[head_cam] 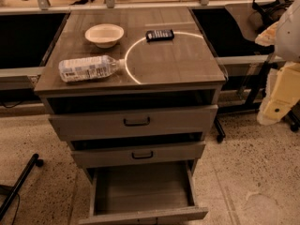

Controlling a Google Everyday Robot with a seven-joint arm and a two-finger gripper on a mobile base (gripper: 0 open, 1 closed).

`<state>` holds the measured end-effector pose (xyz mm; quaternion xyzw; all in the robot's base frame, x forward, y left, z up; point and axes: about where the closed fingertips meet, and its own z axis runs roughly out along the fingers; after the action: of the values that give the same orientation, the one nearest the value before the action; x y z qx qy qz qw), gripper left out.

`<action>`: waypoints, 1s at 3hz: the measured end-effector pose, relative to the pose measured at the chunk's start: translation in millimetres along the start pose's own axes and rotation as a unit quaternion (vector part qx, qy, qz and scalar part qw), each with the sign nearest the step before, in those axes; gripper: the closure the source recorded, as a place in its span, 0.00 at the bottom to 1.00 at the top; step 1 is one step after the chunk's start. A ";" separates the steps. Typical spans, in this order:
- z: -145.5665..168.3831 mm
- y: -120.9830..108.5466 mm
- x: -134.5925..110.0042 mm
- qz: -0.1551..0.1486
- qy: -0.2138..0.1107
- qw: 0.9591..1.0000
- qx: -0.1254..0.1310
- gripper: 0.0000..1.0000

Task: Place blue plastic bottle into bottom drawer

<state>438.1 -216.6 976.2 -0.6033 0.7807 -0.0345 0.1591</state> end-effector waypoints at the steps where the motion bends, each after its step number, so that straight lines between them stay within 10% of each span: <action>1: 0.1 -0.1 -0.2 0.000 0.000 1.000 0.000 0.00; 3: 31.9 -38.1 -70.3 -0.056 -0.080 0.995 -0.003 0.00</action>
Offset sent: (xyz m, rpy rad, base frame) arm 0.0552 0.0451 -0.0012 0.0788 -0.0610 0.1281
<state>498.4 -155.5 969.9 -0.6475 0.7305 0.0078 0.2169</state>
